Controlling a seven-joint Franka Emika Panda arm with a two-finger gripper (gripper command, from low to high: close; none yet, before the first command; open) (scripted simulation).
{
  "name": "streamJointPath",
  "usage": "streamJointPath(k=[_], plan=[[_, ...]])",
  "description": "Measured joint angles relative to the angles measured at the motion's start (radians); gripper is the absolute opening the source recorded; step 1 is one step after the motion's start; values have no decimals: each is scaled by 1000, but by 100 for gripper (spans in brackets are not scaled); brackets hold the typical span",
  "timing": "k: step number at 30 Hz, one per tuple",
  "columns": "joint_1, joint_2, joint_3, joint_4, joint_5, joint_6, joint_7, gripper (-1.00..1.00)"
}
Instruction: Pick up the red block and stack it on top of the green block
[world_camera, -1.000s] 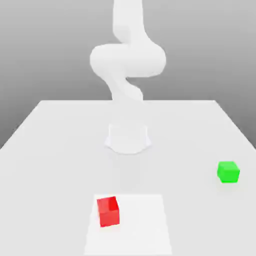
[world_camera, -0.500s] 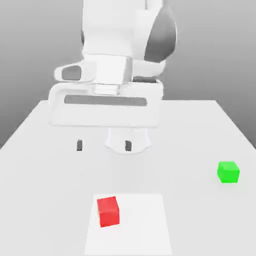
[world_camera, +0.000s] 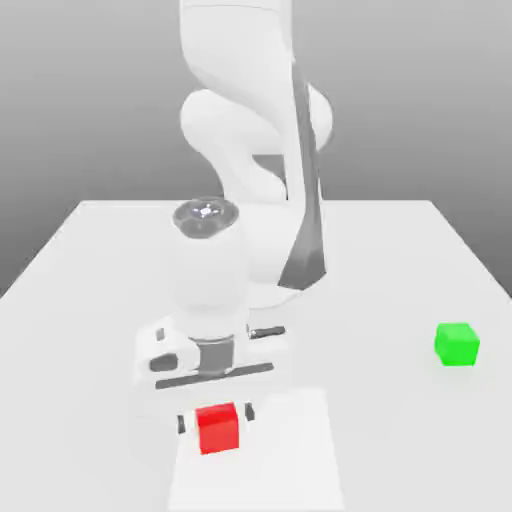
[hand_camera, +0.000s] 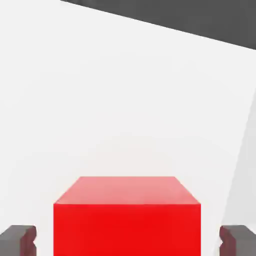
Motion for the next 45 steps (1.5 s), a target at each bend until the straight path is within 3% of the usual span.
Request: streamJointPath(k=[4,10,33,39,40,45], plan=[[-1,-1,1,0,-2,-1,1,-100],[3,-194,-13,-29,-52,-165,37,-100],[738,-366,355,-64,7,-298,-580,-100],[761,-193,340,-57,-140,-140,-497,-100],[770,-159,324,-55,-174,-109,-473,100],[770,-159,324,-55,-174,-109,-473,100]])
